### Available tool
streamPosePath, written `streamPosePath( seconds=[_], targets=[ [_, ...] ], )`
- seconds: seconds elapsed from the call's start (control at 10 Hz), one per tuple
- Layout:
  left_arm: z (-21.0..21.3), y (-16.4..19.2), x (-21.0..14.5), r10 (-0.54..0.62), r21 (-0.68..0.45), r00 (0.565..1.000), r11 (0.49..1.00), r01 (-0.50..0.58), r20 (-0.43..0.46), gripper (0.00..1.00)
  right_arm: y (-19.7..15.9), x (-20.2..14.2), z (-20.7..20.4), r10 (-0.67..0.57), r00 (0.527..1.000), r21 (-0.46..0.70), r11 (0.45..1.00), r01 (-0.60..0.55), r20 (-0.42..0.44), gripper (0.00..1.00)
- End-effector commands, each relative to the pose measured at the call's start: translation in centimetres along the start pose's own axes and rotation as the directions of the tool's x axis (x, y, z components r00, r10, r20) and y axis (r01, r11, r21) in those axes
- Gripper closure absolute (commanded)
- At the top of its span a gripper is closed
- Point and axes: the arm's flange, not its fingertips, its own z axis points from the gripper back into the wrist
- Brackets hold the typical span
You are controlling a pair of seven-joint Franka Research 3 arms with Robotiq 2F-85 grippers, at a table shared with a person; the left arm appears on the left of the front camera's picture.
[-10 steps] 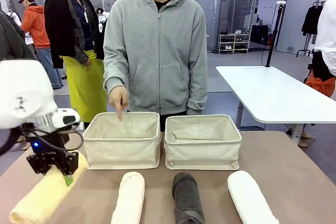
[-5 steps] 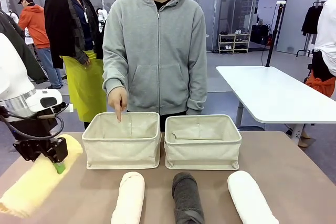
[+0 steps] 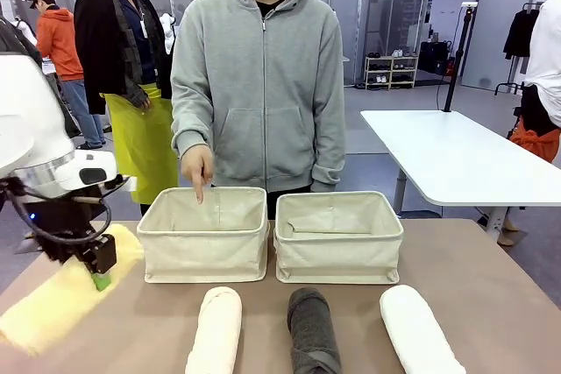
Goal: Divide the towels into two baskets.
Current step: Pick up one hotel-folded towel and place it in the Fabric basket indicated by the person.
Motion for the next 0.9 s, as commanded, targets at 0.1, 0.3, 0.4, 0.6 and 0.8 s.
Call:
streamPosePath(
  seconds=[0.1,0.3,0.4,0.6,0.8],
  targets=[
    [4.4,-2.4,8.8,-0.455,0.244,0.89,0.861,0.446,-0.019,0.52,0.3,-0.1,0.2,0.006,1.0,0.011,1.0,-0.006,0.007,0.0],
    [5.6,-4.4,14.4,-0.648,0.338,0.757,0.697,0.632,-0.08,0.52,0.3,-0.1,0.2,0.006,1.0,0.011,1.0,-0.006,0.007,0.0],
    [6.1,-5.1,16.8,-0.727,0.364,0.677,0.604,0.709,-0.112,0.52,0.3,-0.1,0.2,0.006,1.0,0.011,1.0,-0.006,0.007,0.0],
    [6.1,-6.2,21.9,-0.837,0.334,0.521,0.449,0.829,-0.167,0.52,0.3,-0.1,0.2,0.006,1.0,0.011,1.0,-0.006,0.007,0.0],
    [4.4,-6.1,25.8,-0.882,0.292,0.458,0.411,0.864,-0.114,0.52,0.3,-0.1,0.2,0.006,1.0,0.011,1.0,-0.006,0.007,0.0]
  ],
)
